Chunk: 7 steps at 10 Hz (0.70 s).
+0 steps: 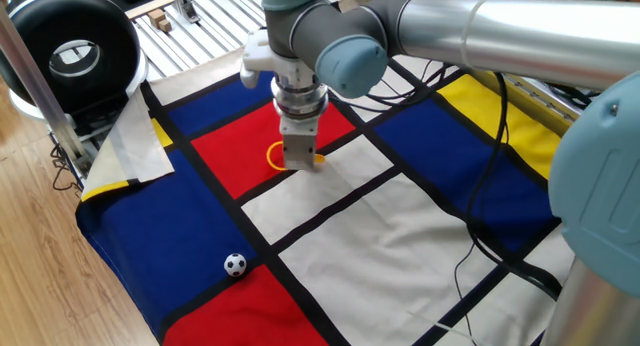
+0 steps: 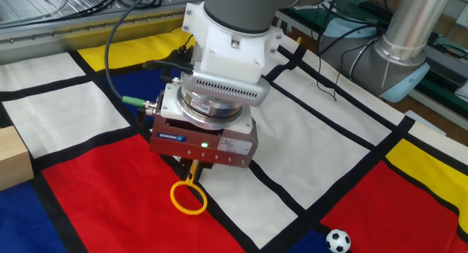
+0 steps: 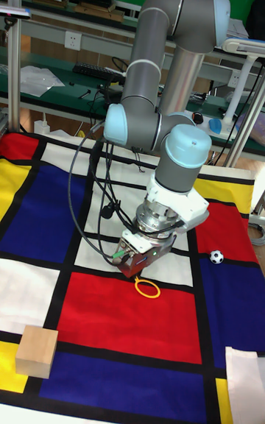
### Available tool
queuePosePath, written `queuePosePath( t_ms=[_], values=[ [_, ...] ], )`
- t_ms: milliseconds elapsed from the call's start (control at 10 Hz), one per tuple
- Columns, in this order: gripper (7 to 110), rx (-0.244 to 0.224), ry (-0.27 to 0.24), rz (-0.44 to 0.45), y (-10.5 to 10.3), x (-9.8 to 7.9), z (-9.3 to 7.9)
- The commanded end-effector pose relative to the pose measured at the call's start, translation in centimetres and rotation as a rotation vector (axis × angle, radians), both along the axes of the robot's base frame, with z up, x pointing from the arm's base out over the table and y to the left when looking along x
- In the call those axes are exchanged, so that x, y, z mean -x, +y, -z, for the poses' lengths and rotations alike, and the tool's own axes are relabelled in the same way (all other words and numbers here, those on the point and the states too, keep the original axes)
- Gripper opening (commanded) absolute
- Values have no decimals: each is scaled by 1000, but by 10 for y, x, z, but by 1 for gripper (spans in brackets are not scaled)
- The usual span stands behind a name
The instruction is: Remove the bubble ring from the ball
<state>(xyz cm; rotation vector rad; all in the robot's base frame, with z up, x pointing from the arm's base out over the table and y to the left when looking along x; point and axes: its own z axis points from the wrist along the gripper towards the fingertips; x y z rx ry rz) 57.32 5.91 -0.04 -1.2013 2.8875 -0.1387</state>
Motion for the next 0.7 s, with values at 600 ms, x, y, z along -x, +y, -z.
queuePosePath(
  t_ms=[600],
  values=[
    [44, 72, -63, -69, -8, -26, -2]
  ],
)
